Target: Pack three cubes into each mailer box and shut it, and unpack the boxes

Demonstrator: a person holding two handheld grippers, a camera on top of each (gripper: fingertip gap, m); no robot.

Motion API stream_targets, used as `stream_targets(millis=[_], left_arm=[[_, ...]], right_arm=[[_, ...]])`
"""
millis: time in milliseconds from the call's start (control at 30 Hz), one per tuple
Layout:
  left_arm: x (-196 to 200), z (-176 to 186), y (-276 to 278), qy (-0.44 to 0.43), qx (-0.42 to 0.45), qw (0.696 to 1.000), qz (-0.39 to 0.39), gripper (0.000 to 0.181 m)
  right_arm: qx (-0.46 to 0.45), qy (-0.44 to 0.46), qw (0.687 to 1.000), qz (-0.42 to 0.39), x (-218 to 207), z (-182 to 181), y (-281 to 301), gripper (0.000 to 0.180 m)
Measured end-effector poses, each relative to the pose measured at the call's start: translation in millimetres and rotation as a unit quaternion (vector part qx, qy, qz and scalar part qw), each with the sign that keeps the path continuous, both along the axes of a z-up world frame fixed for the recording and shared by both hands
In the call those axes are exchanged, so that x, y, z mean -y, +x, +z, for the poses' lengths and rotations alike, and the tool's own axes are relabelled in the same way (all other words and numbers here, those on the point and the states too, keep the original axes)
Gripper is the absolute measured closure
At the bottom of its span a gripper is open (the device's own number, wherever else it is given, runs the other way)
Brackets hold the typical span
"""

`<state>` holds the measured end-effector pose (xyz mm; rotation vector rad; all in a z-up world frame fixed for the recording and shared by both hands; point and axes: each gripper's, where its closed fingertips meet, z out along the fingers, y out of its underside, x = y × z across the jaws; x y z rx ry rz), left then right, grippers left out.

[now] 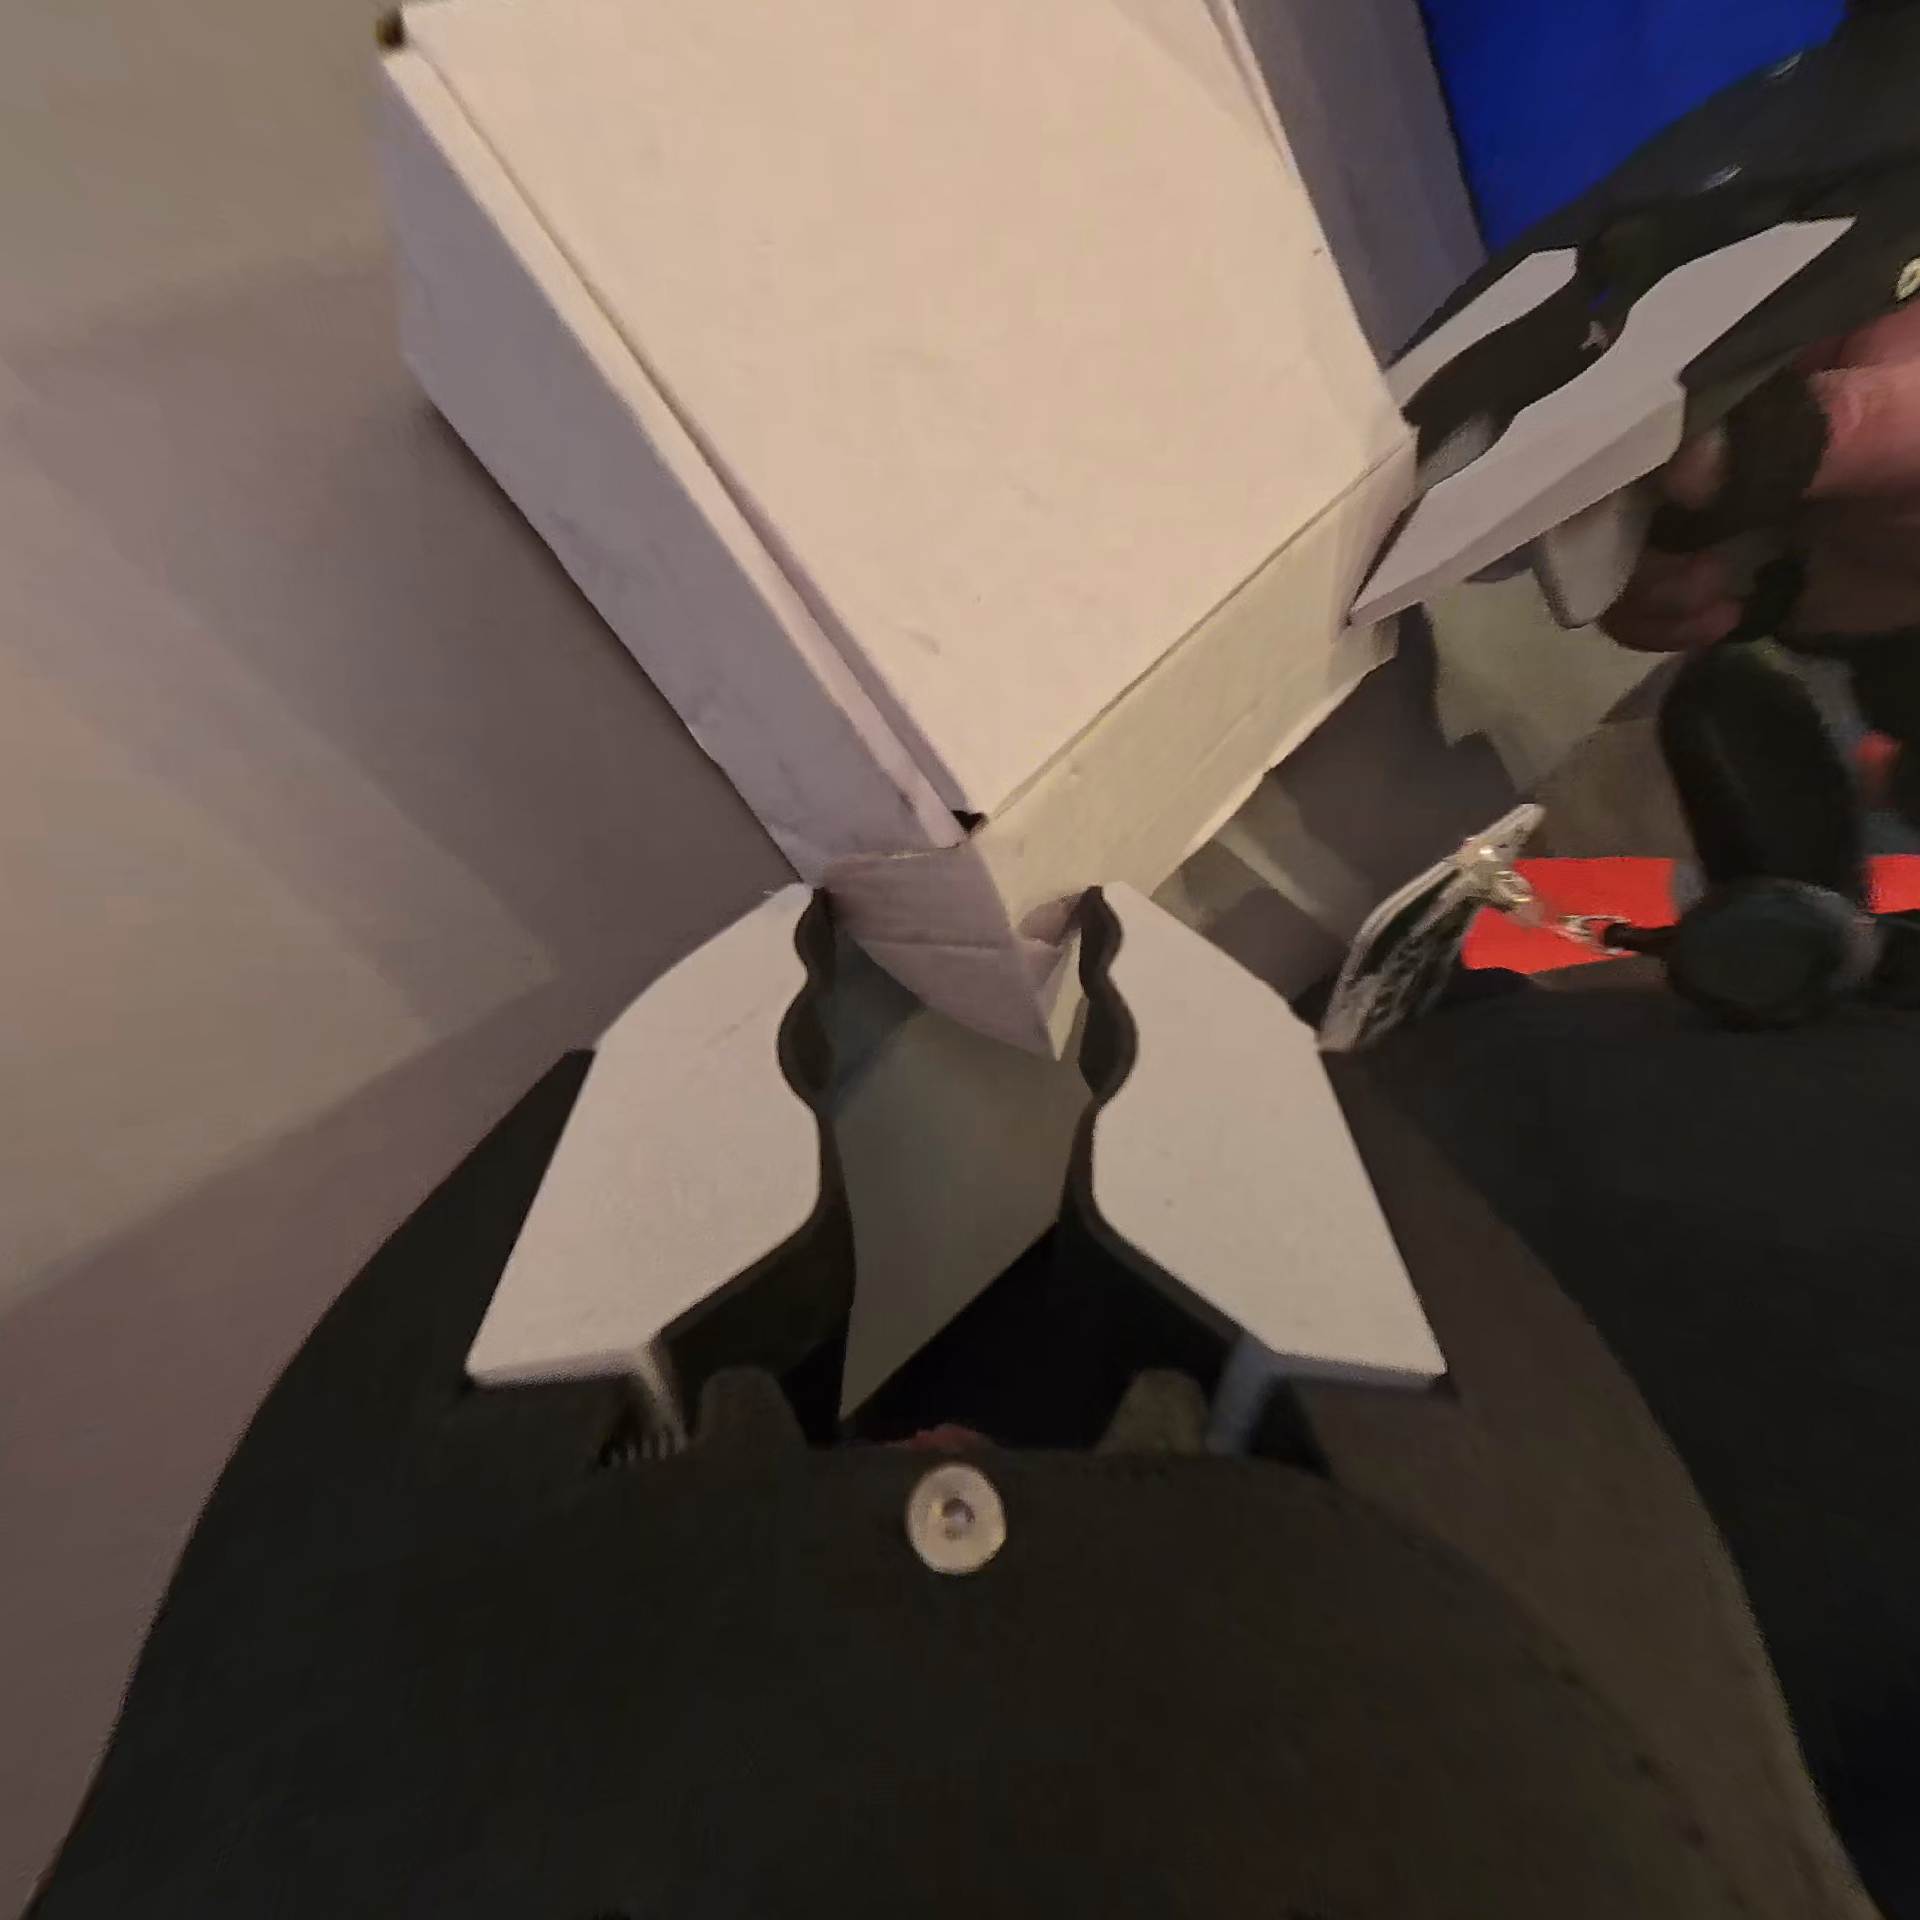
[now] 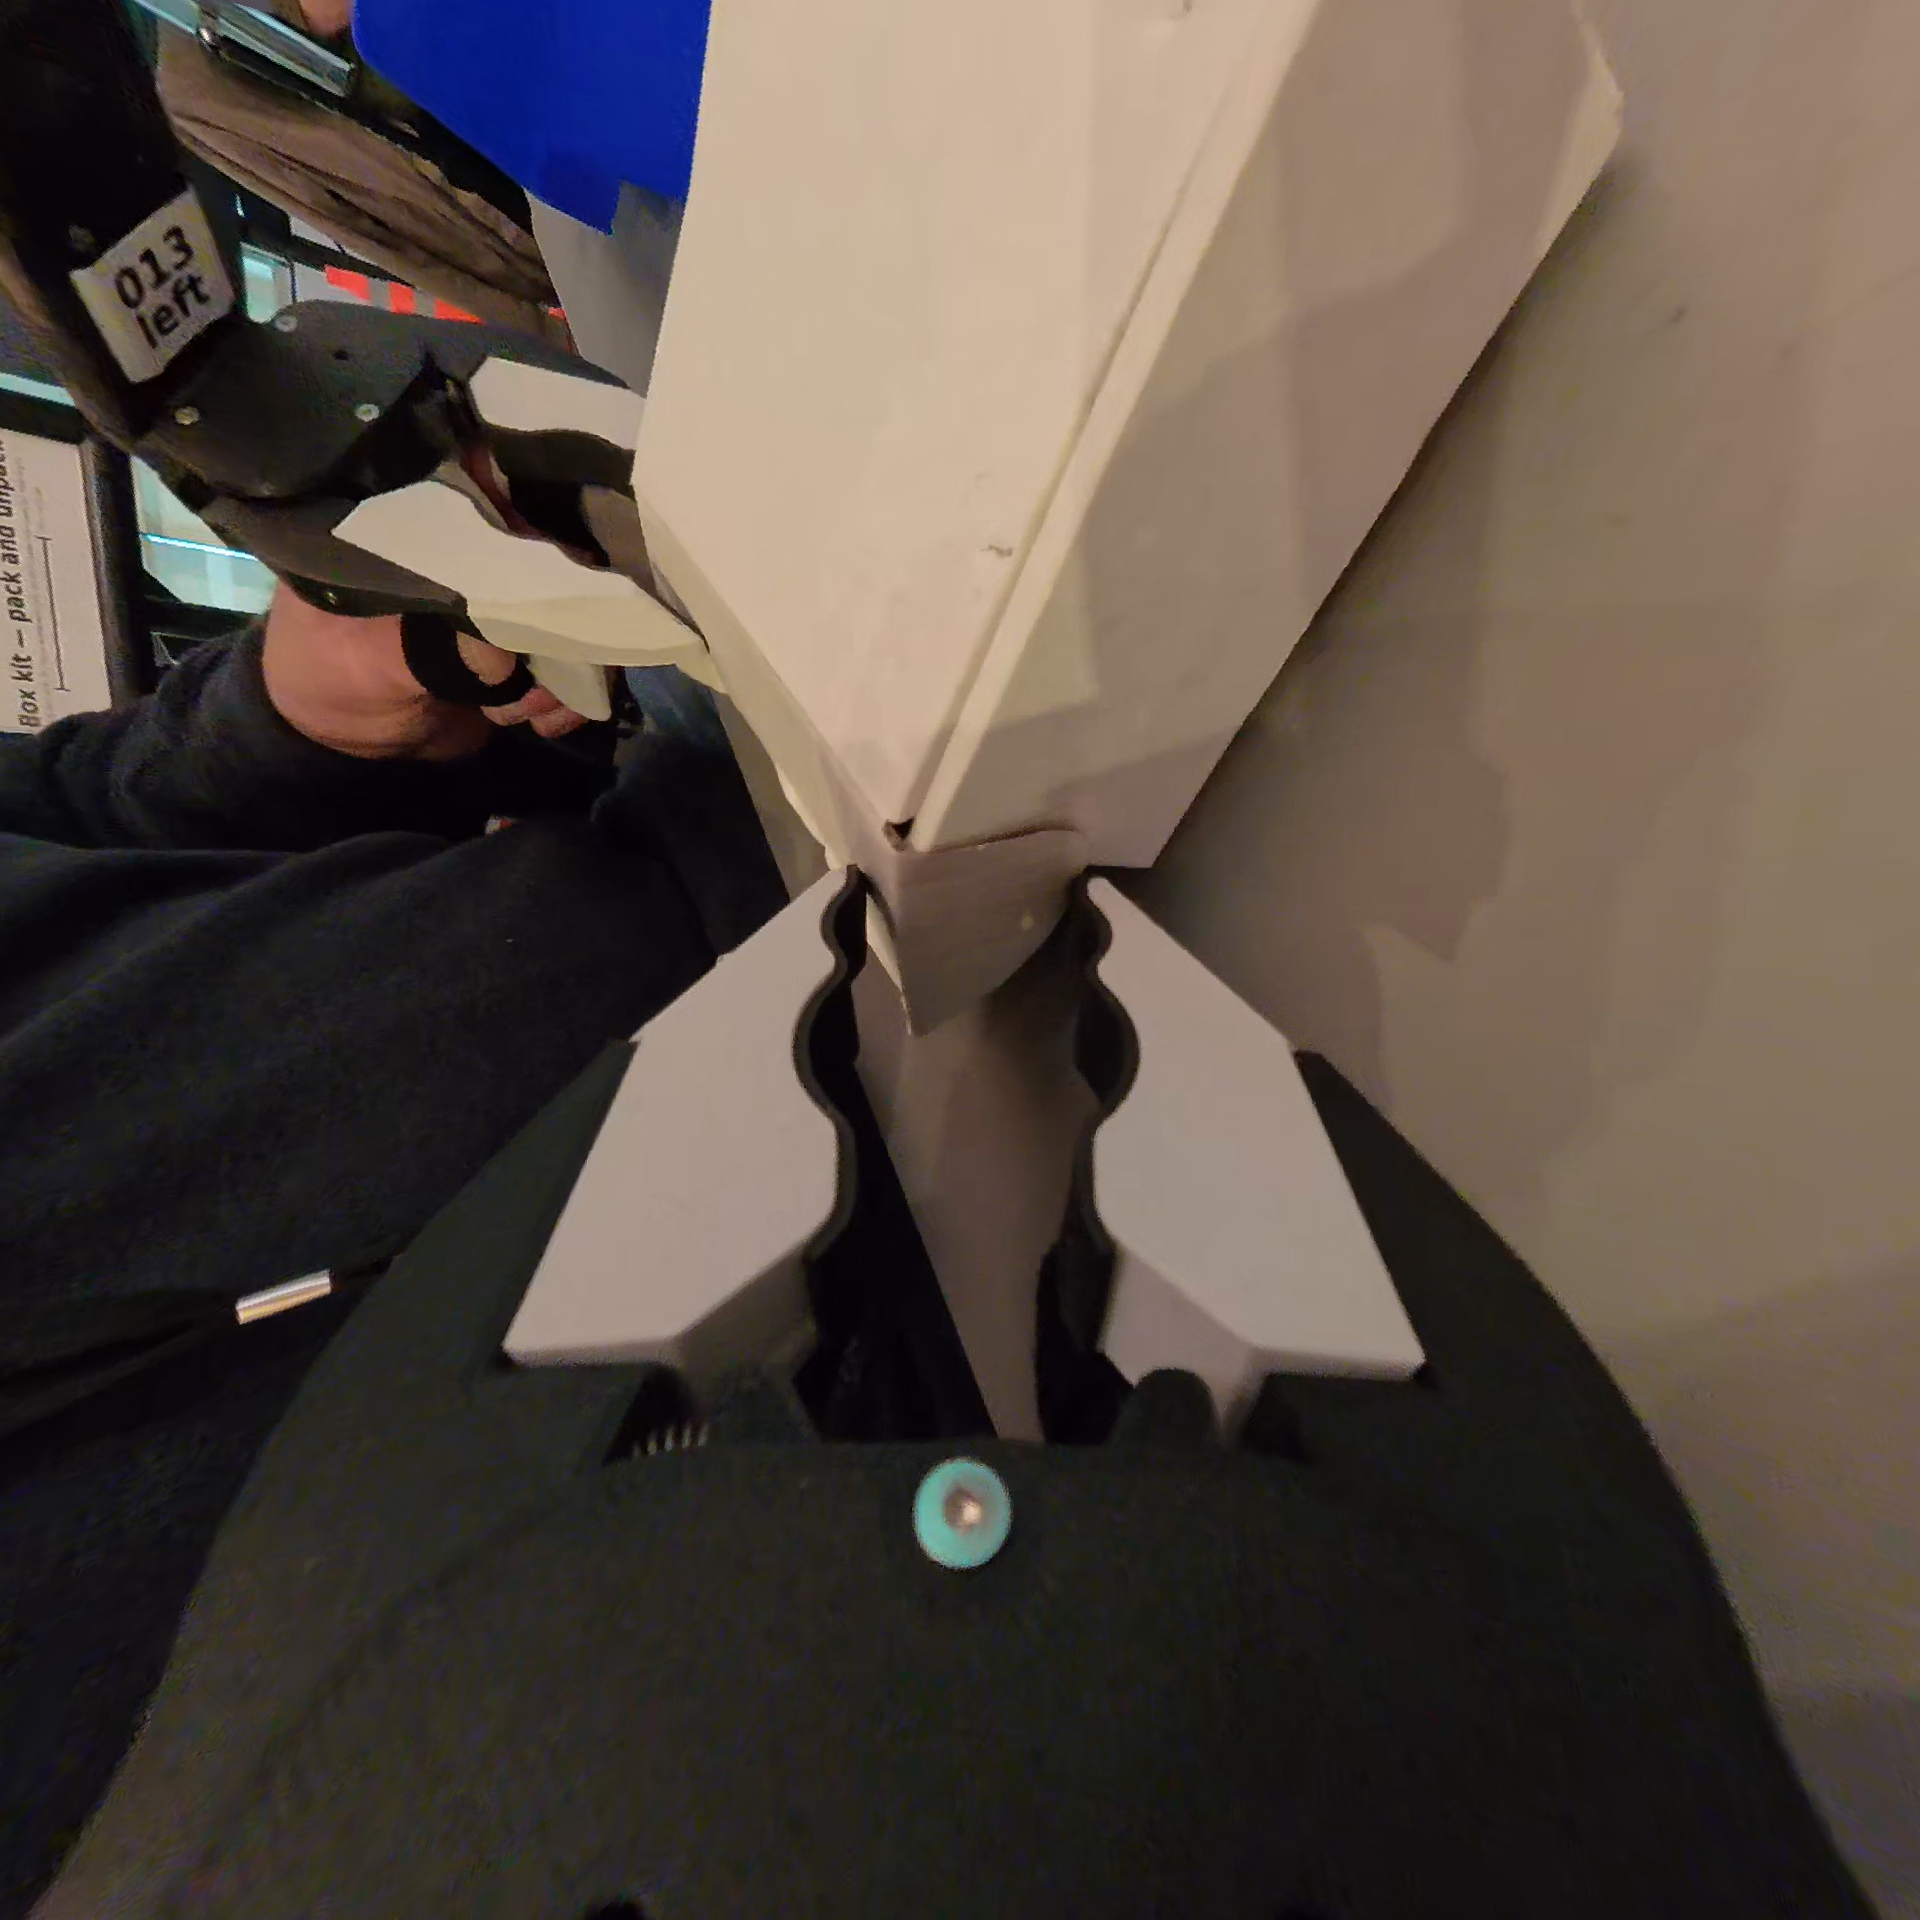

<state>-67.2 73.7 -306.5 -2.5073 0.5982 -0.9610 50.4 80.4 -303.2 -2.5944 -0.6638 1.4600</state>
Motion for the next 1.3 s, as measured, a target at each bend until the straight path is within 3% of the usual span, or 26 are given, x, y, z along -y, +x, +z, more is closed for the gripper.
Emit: stream_targets(millis=[267, 733, 800, 833, 900, 1100, 1167, 1233, 1300], left_arm=[[14, 7, 9, -0.206, 0.133, 0.969, 0.018, 0.144], [12, 8, 11, -0.251, 0.159, 0.955, 0.007, 0.144], [16, 10, 16, -0.266, 0.173, 0.948, -0.001, 0.144], [18, 9, 20, -0.271, 0.178, 0.946, -0.006, 0.144], [15, 9, 20, -0.257, 0.172, 0.951, -0.008, 0.144], [5, 9, 15, -0.219, 0.164, 0.962, -0.002, 0.141], [1, 8, 12, -0.193, 0.142, 0.971, -0.009, 0.139], [-3, 11, 10, -0.181, 0.145, 0.973, -0.005, 0.138], [-3, 15, 10, -0.167, 0.144, 0.975, -0.011, 0.138]], right_arm=[[-0.005, -0.057, 0.998, 0.025, 10, 1, -3, 0.143], [-0.067, -0.171, 0.983, 0.024, 20, 10, -7, 0.148], [-0.109, -0.189, 0.976, 0.015, 19, 20, -15, 0.157], [-0.103, -0.178, 0.978, 0.014, 18, 18, -17, 0.164], [-0.088, -0.153, 0.984, 0.013, 17, 12, -15, 0.158], [-0.021, -0.087, 0.995, 0.035, 22, 2, 2, 0.121], [-0.015, -0.040, 0.998, 0.040, 19, 9, 6, 0.126], [0.040, 0.019, 0.997, 0.060, 20, 2, 16, 0.114], [0.052, 0.046, 0.996, 0.063, 24, 1, 18, 0.113]])
